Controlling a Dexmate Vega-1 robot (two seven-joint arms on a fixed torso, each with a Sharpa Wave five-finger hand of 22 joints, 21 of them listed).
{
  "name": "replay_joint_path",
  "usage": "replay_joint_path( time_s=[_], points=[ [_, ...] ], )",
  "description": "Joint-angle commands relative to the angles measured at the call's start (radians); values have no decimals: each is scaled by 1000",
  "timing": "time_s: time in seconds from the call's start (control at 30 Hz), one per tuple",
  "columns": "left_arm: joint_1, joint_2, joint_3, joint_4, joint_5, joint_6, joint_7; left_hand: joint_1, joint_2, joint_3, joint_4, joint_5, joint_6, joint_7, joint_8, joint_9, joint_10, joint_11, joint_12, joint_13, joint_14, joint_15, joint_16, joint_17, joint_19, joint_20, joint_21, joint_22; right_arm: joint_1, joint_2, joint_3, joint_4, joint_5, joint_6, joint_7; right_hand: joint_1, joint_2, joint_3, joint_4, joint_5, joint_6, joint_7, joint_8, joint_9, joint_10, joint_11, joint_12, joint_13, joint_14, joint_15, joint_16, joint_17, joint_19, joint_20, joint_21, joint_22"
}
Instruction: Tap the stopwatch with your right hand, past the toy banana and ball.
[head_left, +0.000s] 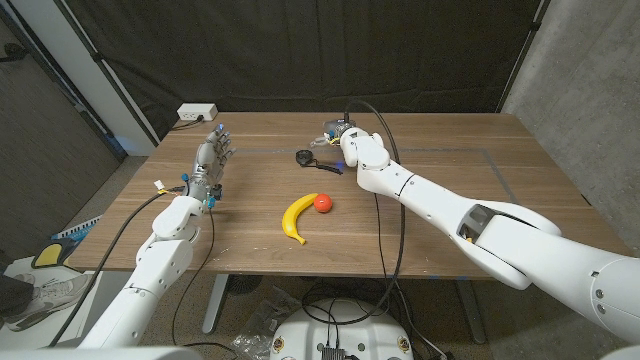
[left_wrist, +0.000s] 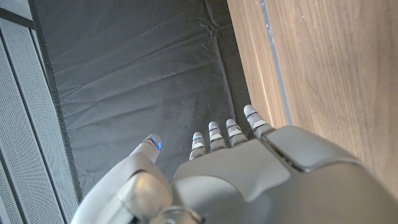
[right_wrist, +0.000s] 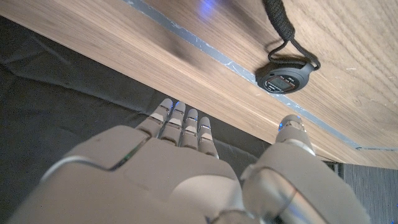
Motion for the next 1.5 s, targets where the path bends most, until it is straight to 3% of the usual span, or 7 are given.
replay_joint_path(
  time_s=[0.03,0.47,0.73,1.03,1.3,1.5],
  points=[
    [-14,-7,-7,9,4,26,11,2,-6,0,7,-2,5,-3,6,5,15,-1,9,3,5,0,9,3,-5,4,2,4,61,83,-46,180,8,17,-6,5,-9,-3,0,9,12,-14,5,5,11,-15,4,4,-7,2,0,6,-5,0,-2,5],
    [-46,-9,-7,45,4,30,-15,-2,-6,-2,10,-2,2,-3,2,5,11,1,6,4,-2,2,5,4,-5,4,2,4,117,124,-66,301,81,114,26,19,-6,-3,2,19,11,-20,4,6,10,-25,1,5,-26,12,-3,12,-19,2,-6,8],
    [-58,-8,-9,64,4,23,-32,-5,-7,-4,11,-2,-2,-4,-1,6,6,1,3,5,-8,5,2,4,-11,4,0,4,142,167,-86,380,102,125,6,15,-2,-7,11,23,5,-14,1,6,2,-11,-4,7,-42,19,-3,19,-43,9,-14,9],
    [-59,-9,-13,67,3,27,-37,-8,-6,-5,13,-2,-8,-6,-4,6,-5,0,-3,6,-18,6,-2,4,-18,5,-3,5,152,184,-100,411,124,139,-7,10,4,-12,20,29,29,-21,9,7,25,-11,6,11,-21,12,13,27,-47,12,-13,12],
    [-51,-11,-16,62,5,26,-36,-10,-6,-6,14,-2,-12,-8,-7,6,-7,-2,-4,6,-23,7,-3,4,-22,7,-4,5,151,188,-105,417,139,152,-21,44,40,5,16,41,48,-34,14,8,42,-13,13,16,-4,1,28,34,-41,10,-9,15],
    [-49,-11,-19,62,5,22,-37,-11,-6,-7,15,-2,-12,-8,-7,6,-11,0,-6,6,-25,7,-3,5,-23,7,-4,6,165,208,-114,461,149,170,-35,52,56,11,18,44,50,-39,14,8,45,-16,15,19,0,-4,34,39,-39,10,-7,16]
  ],
)
